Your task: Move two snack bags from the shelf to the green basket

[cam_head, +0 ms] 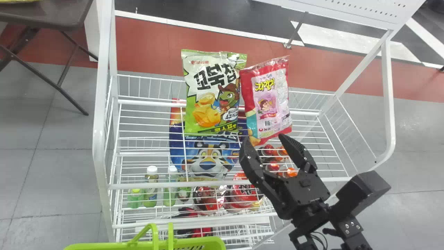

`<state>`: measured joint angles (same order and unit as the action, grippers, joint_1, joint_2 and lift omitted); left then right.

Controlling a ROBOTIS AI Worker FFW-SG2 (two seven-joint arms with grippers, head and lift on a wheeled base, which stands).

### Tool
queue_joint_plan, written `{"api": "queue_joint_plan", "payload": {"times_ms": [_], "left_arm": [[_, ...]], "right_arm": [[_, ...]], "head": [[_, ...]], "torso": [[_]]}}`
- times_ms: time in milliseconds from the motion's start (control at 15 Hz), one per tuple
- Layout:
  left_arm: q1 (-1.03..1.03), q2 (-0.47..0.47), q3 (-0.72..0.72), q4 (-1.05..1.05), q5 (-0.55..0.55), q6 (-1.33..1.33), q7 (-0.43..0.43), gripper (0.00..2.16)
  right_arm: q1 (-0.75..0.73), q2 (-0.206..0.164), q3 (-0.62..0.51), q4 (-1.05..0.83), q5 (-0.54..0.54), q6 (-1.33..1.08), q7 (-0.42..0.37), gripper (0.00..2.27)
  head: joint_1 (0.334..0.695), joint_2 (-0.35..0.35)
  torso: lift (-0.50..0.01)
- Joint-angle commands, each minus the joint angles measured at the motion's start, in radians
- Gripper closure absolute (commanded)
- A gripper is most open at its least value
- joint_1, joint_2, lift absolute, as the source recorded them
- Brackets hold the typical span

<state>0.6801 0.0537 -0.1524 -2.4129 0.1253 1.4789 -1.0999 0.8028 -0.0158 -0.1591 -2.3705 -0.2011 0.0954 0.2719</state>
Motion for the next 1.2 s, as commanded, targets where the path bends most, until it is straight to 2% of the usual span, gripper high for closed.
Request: {"api": "queue_joint_plan", "payload": {"times_ms": [0, 1133], "left_arm": [[0.010, 0.000, 0.005, 0.000, 0.004, -0.016, -0.001, 2.09], [0.015, -0.006, 0.017, 0.005, 0.004, -0.025, 0.008, 2.09]], "right_arm": [[0.009, 0.002, 0.001, -0.024, 0.009, 0.045, -0.011, 0.14], [0.007, 0.001, 0.007, -0.042, -0.003, 0.097, -0.008, 0.14]], "head": [[0.695, -0.350], [0.695, -0.350]], "torso": [[-0.017], [-0.017]]}}
